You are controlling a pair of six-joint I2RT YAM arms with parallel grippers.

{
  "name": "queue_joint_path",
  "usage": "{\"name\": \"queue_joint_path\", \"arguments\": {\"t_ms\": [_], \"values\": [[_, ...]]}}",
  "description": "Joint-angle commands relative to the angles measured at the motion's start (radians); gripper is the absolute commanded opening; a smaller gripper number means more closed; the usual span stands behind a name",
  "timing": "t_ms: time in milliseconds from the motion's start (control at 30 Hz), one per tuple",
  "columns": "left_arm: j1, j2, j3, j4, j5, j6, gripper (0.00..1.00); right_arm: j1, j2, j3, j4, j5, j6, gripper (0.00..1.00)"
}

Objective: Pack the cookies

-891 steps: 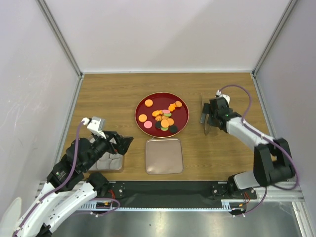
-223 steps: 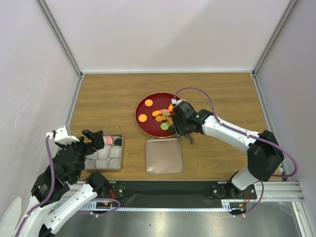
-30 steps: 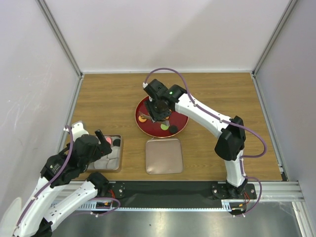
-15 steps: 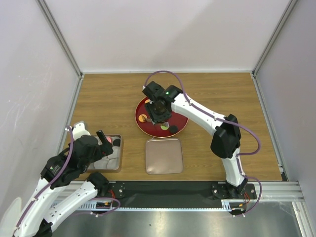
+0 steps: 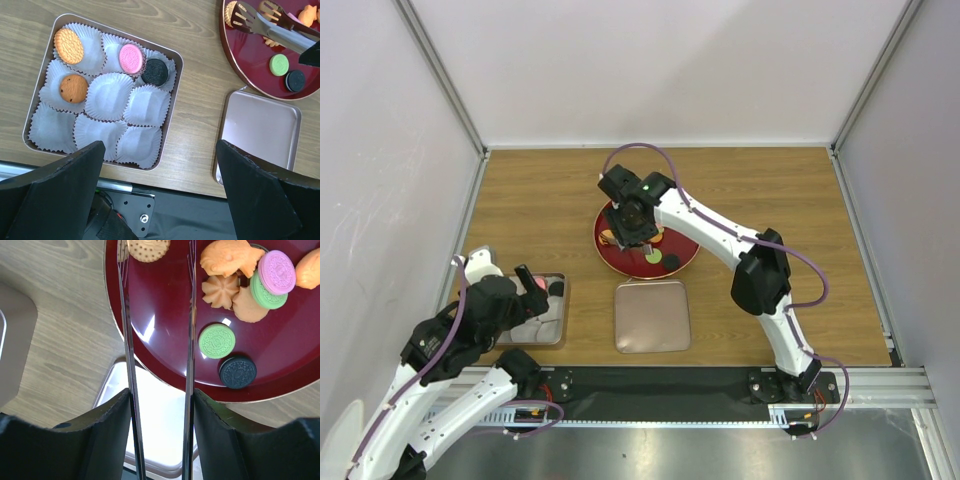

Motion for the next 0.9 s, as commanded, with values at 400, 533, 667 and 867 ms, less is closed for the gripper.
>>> {"name": "queue_joint_path", "arguments": {"t_ms": [400,533,667,867], "values": [[0.016,0.003,-0.008,0.030,0.022,0.030,1.00,0.011,0.063,0.102,-0.017,0.009,-0.029,0.56],[0.022,0.004,-0.008,0.030,0.023,0.034,1.00,0.013,0.070,0.111,-0.037,0.029,-0.028,0.54],[0.026,0.007,-0.010,0.036,0.026,0.039,1.00,0.013,0.068,0.109,-0.049,0.032,-0.031,0.51],[0.034,0.009,-0.011,0.042,0.032,0.046,1.00,0.024,0.094,0.154,-0.098,0.065,-0.039,0.49]]}}
